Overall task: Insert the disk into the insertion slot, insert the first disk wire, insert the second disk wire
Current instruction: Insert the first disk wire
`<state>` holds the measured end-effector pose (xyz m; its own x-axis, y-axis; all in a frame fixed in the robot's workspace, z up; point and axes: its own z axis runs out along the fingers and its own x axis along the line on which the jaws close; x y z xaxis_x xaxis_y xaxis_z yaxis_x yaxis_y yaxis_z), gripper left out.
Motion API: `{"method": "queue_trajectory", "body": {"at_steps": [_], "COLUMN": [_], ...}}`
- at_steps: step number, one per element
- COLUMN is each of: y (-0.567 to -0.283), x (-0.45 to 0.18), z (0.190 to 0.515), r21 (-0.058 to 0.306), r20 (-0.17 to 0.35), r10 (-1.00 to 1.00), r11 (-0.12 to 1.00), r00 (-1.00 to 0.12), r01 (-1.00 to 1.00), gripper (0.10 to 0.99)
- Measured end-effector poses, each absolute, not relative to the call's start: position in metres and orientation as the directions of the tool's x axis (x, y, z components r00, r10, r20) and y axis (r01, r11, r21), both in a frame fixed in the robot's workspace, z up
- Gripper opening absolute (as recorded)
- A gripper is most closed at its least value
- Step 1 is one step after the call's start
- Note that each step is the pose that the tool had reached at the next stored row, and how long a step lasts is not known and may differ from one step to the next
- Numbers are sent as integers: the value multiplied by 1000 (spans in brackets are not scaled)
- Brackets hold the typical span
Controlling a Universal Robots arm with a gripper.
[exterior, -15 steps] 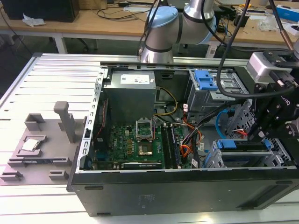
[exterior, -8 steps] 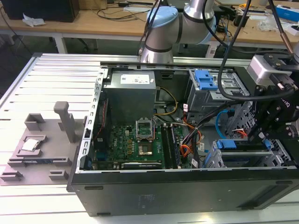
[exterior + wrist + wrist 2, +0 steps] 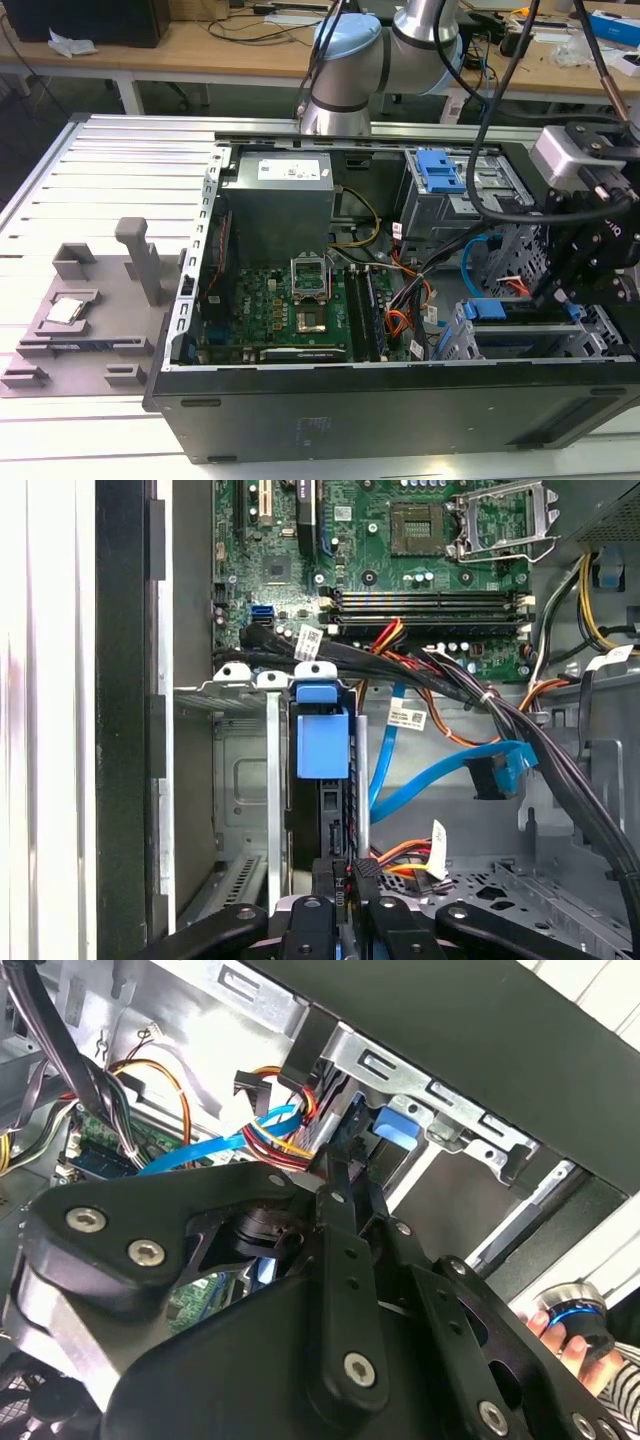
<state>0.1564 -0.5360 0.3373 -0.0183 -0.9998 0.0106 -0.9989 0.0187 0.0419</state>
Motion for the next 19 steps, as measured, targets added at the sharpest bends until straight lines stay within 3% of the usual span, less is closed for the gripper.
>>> {"method": "queue_trajectory", "body": {"at_steps": [13,15,16,19], "y": [-536,-536,-536,-536], "x": [160,160,160,160], "z": [331,331,331,335], "r21": [42,42,42,42], "r20": [10,10,11,10], "r10": [-1000,-1000,-1000,-1000], "r11": [19,19,19,19], "r00": [-18,-18,-18,-18], "r01": [-999,-999,-999,-999], "gripper": [192,204,263,263]}}
